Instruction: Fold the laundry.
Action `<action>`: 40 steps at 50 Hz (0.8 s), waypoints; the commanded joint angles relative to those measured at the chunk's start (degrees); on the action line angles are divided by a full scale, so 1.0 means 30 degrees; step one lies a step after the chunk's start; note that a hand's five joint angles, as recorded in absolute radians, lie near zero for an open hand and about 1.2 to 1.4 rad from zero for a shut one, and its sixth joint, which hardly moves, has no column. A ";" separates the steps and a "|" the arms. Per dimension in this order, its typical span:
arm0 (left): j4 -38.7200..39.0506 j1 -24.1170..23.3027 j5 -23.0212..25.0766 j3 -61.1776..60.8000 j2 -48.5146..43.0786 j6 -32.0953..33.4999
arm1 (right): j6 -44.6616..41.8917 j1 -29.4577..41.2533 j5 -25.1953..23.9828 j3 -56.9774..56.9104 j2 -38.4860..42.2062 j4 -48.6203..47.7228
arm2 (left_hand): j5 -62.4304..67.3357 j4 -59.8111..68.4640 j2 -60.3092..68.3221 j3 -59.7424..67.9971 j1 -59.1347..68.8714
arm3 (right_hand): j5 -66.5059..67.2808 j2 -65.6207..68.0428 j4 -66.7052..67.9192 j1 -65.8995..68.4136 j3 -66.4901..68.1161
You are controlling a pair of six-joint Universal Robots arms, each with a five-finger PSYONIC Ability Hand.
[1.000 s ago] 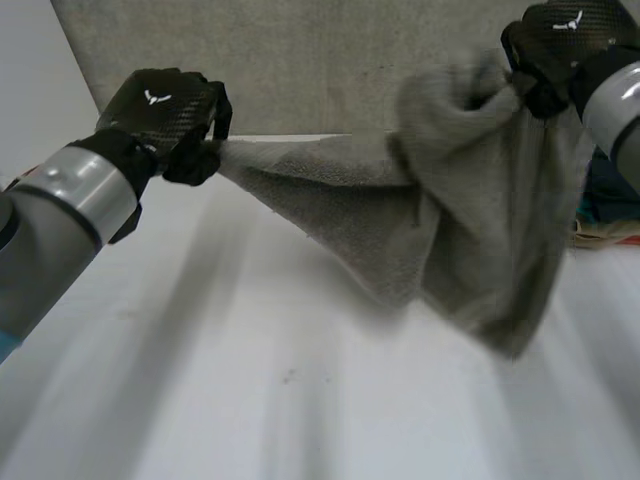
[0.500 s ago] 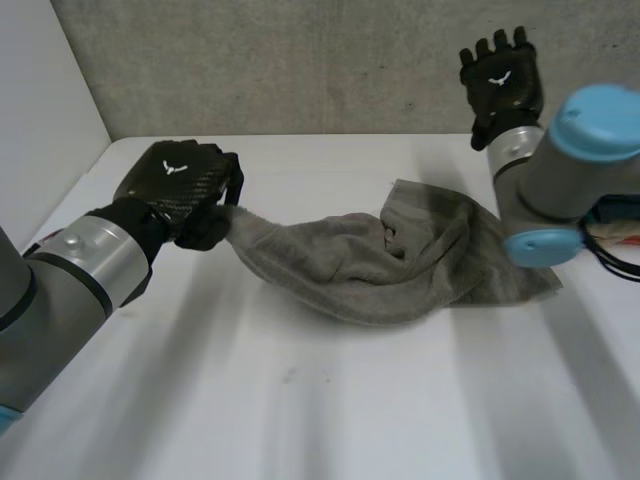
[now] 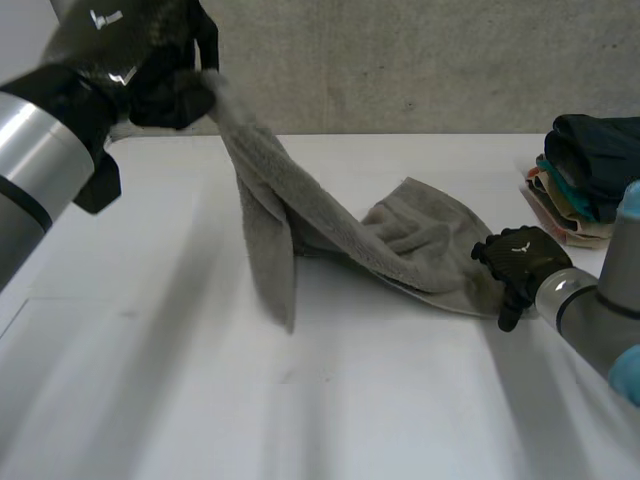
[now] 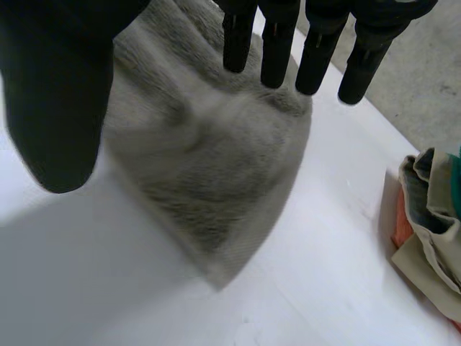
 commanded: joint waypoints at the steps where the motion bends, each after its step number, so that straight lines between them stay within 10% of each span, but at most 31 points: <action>1: -0.0005 -0.0078 -0.1026 0.1200 -0.0353 0.0043 | 0.0315 0.0085 0.0062 -0.0110 0.2058 -0.2783 | 0.4700 0.3729 0.3808 0.3882 0.4616 | 0.2145 0.2447 0.2219 0.2267 0.2261; 8: -0.0005 -0.0108 -0.1203 0.1787 -0.0764 0.0043 | 0.0197 0.0027 0.0150 -0.0872 0.3231 -0.2755 | 0.4700 0.3729 0.3808 0.3882 0.4616 | 0.7907 0.8208 0.7981 0.8028 0.8022; 11: -0.0005 -0.0108 -0.1203 0.1964 -0.0881 0.0043 | 0.0373 -0.0090 0.0121 -0.0902 0.3057 -0.2754 | 0.4700 0.3729 0.3808 0.3882 0.4616 | 1.9251 1.9552 1.9324 1.9372 1.9366; 23: -0.0034 0.0097 -0.1203 0.1437 -0.1057 0.0072 | 0.1075 -0.1702 -0.0318 -0.0081 -0.1573 -0.2609 | 0.4700 0.3729 0.3808 0.3882 0.4616 | 1.9622 1.9924 1.9696 1.9744 1.9737; 26: -0.0034 0.0127 -0.1203 0.1203 -0.1086 0.0072 | 0.1456 -0.1760 -0.0639 0.0152 -0.1748 -0.1617 | 0.4700 0.3729 0.3808 0.3882 0.4616 | 0.6050 0.6351 0.6124 0.6171 0.6165; 40: -0.0063 0.0127 -0.1203 0.1319 -0.2140 0.0043 | 0.3362 -0.1966 -0.2602 0.2232 -0.1895 0.0645 | 0.4700 0.3729 0.3808 0.3882 0.4616 | 0.0241 0.0543 0.0315 0.0362 0.0356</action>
